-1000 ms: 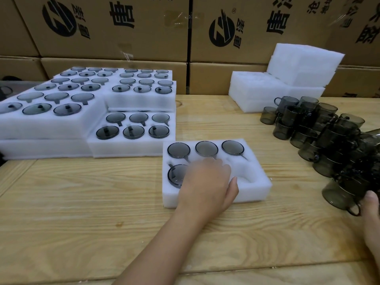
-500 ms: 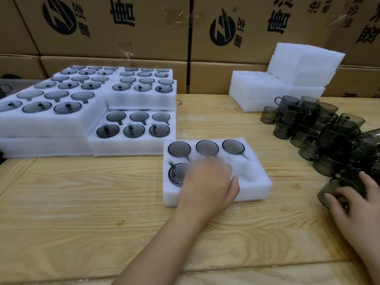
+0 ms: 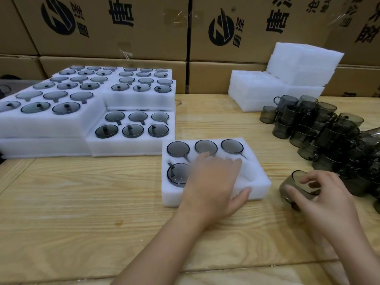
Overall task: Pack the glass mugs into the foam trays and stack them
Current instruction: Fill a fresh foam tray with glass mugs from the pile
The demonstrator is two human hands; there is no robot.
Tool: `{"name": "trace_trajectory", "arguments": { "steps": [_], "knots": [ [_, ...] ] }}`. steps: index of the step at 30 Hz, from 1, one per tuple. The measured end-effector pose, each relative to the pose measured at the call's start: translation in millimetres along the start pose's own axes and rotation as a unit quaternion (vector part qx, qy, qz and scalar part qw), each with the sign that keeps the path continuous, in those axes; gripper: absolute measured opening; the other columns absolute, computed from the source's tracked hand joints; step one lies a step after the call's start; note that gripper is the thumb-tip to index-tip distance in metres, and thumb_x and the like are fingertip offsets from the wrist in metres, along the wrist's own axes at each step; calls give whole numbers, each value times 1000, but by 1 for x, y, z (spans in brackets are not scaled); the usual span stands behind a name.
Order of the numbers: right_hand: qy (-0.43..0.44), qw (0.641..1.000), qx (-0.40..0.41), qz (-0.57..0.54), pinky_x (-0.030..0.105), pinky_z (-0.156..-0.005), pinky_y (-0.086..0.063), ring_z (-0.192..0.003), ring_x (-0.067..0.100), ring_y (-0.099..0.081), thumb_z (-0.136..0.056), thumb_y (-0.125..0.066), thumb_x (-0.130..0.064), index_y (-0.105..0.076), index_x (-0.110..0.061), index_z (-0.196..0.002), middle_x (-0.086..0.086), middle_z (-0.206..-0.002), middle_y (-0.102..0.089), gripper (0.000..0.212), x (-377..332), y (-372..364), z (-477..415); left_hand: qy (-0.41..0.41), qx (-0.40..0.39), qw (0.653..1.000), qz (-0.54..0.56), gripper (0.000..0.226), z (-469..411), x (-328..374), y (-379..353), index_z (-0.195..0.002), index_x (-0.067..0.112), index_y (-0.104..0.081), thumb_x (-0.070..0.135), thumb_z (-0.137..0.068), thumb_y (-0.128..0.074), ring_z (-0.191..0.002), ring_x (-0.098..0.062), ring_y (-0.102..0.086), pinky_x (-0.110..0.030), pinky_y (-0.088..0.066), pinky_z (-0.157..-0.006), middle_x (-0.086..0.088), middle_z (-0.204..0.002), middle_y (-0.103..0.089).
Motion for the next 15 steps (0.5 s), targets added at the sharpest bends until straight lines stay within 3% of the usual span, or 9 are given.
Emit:
{"name": "trace_trajectory", "arguments": {
  "steps": [2, 6, 11, 15],
  "knots": [
    [-11, 999, 19, -23, 30, -74, -32, -92, 17, -50, -71, -77, -26, -53, -24, -97, -5, -104, -48, 35, -14, 1, -1, -17, -6, 999, 30, 62, 3, 13, -2, -115, 6, -68, 57, -80, -59, -88, -20, -66, -45, -44, -98, -2, -98, -71],
    [21, 999, 47, 7, 31, -84, -34, -106, 25, -44, -71, -75, -27, -55, -25, -118, 2, -108, -45, 51, -47, -2, 3, -4, -23, 997, 68, 73, 3, 34, -8, -119, 7, -65, 65, -76, -58, -90, -15, -65, -45, -40, -104, 1, -94, -70],
    [37, 994, 82, 62, 30, -75, -32, -104, 28, -37, -69, -73, -31, -63, -23, -109, 6, -104, -41, 42, -65, -1, 9, 46, -2, 988, 146, 53, -6, 37, -6, -109, 7, -70, 49, -81, -53, -83, -13, -66, -42, -39, -101, 4, -84, -71],
    [32, 997, 45, 54, 26, -77, -25, -108, 28, -37, -72, -68, -36, -62, -21, -104, 4, -107, -44, 35, -69, -3, 5, 72, 24, 972, 223, 40, -8, 36, -2, -113, 1, -67, 25, -85, -53, -74, -17, -64, -34, -44, -89, 1, -79, -72]
  ]
}}
Point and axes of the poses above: each hand's wrist, its own z-axis away from the middle knuckle, its own y-axis out of the back of the hand, x = y × z, the point moved 8 cm from there along -z, towards the middle knuckle
